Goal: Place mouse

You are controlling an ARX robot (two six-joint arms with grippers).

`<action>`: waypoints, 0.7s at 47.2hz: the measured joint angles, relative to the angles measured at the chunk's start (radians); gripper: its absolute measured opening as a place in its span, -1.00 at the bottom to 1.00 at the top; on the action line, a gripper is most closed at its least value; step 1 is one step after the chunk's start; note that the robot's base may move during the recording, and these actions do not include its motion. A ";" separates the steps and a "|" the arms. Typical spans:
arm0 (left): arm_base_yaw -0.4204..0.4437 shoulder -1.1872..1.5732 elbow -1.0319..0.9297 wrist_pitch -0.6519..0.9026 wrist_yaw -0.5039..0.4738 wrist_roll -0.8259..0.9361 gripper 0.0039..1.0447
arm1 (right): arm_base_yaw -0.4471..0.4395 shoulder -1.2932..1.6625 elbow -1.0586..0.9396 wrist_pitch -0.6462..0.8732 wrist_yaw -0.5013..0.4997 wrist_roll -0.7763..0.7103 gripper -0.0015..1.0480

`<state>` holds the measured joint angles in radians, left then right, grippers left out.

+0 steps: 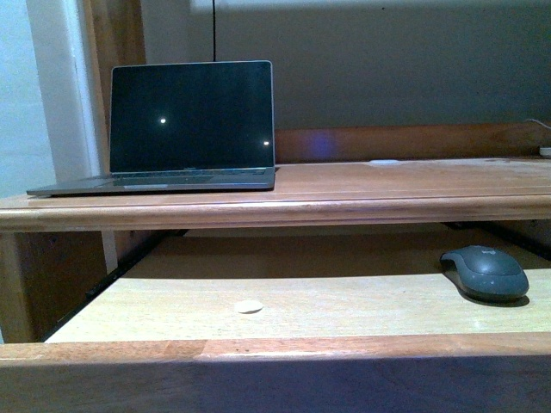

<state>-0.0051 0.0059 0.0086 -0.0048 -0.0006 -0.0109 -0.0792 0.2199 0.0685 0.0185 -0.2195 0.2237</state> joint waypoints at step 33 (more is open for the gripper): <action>0.000 0.000 0.000 0.000 0.001 0.002 0.86 | 0.573 0.978 0.641 0.343 0.428 -0.193 0.86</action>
<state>-0.0051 0.0055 0.0086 -0.0048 0.0002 -0.0090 0.4938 1.1984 0.7094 0.3614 0.2081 0.0307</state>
